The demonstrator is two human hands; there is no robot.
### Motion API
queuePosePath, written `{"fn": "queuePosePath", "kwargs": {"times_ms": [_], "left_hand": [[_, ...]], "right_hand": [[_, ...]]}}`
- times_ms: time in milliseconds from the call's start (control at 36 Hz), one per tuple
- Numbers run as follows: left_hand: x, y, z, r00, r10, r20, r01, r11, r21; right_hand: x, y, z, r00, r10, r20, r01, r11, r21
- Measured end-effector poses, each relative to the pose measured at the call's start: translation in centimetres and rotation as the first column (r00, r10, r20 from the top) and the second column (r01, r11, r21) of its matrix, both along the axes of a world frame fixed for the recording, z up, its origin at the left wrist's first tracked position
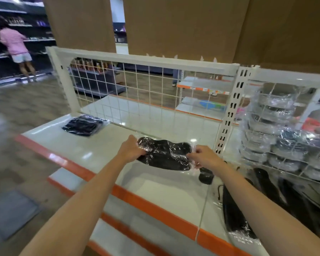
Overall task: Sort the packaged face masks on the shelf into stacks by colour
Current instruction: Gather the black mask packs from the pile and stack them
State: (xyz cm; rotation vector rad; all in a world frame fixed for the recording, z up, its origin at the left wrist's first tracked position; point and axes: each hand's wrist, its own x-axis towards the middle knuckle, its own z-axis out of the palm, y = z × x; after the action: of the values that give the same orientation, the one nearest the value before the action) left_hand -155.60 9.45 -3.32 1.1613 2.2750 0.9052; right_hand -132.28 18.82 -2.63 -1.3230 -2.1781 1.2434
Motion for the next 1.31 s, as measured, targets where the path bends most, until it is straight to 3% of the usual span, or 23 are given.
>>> {"fn": "queuePosePath", "kwargs": {"times_ms": [83, 222, 389, 583, 833, 917, 1028, 1306], "left_hand": [[-1.6, -1.5, -0.7, 0.979, -0.059, -0.196, 0.032, 0.99, -0.14], [-6.3, -4.0, -0.6, 0.9, -0.085, -0.427, -0.031, 0.966, -0.256], [-14.1, -6.3, -0.2, 0.684, -0.108, -0.721, -0.143, 0.95, -0.277], [-26.0, -9.0, -0.2, 0.639, -0.088, -0.764, -0.245, 0.918, -0.311], [-36.9, -8.8, -1.4, 0.546, -0.341, -0.765, -0.056, 0.896, -0.44], [-38.3, -7.9, -2.1, 0.539, -0.372, -0.756, -0.019, 0.892, -0.452], [-39.5, -6.7, -3.3, 0.54, -0.401, -0.74, 0.028, 0.887, -0.461], [-38.6, -4.9, -3.7, 0.551, -0.399, -0.733, 0.128, 0.908, -0.399]], "right_hand": [[-2.6, -0.9, -1.3, 0.997, 0.054, 0.055, -0.059, 0.995, 0.084], [-8.1, -1.7, -2.0, 0.998, 0.042, -0.038, -0.039, 0.996, 0.082], [-17.1, -1.7, -2.7, 0.988, -0.002, -0.153, 0.005, 1.0, 0.018], [-31.3, -3.3, -5.0, 0.985, -0.012, -0.173, 0.0, 0.998, -0.068], [-49.2, -2.7, -6.3, 0.965, -0.035, -0.261, -0.015, 0.982, -0.189], [-52.6, -1.5, -7.5, 0.985, -0.075, -0.157, 0.048, 0.984, -0.169], [-53.8, -0.7, -8.9, 0.988, -0.065, 0.138, 0.066, 0.998, 0.0], [-54.5, -0.9, -8.9, 0.931, -0.112, 0.346, 0.053, 0.983, 0.177]]}}
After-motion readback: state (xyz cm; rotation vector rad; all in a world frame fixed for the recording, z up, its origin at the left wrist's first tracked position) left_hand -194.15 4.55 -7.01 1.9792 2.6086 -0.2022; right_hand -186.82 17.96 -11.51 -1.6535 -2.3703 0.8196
